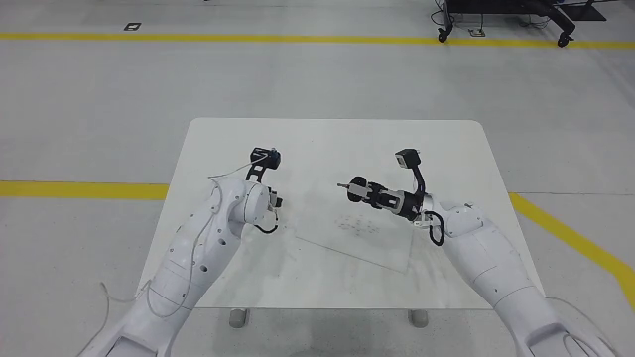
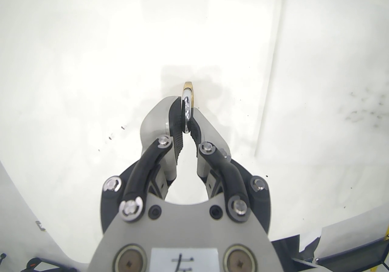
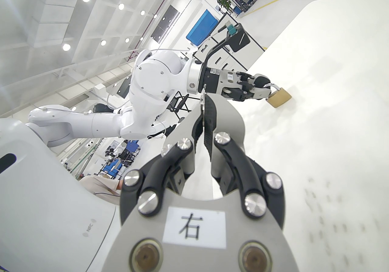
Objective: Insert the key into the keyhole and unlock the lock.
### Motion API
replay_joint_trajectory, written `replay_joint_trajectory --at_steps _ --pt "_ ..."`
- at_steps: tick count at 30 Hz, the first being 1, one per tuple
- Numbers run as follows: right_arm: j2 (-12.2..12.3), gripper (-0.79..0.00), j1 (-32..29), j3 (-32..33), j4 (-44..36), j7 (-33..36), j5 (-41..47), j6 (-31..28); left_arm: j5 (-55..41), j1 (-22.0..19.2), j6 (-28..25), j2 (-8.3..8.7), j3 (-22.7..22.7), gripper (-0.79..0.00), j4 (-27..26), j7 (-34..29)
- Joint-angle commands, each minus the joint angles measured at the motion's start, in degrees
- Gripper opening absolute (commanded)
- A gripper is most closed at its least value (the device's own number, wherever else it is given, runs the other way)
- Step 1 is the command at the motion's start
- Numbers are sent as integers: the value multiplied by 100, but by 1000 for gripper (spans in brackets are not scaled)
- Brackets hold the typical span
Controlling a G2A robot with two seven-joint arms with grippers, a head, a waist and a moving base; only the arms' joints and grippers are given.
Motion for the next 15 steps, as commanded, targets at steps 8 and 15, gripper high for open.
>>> replay_joint_trajectory --at_steps 8,15 --pt "0 -785 0 0 0 0 0 0 3 -52 -21 -46 31 -606 91 4" --pt "0 -785 0 0 0 0 0 0 46 -126 -31 -80 56 -785 188 -33"
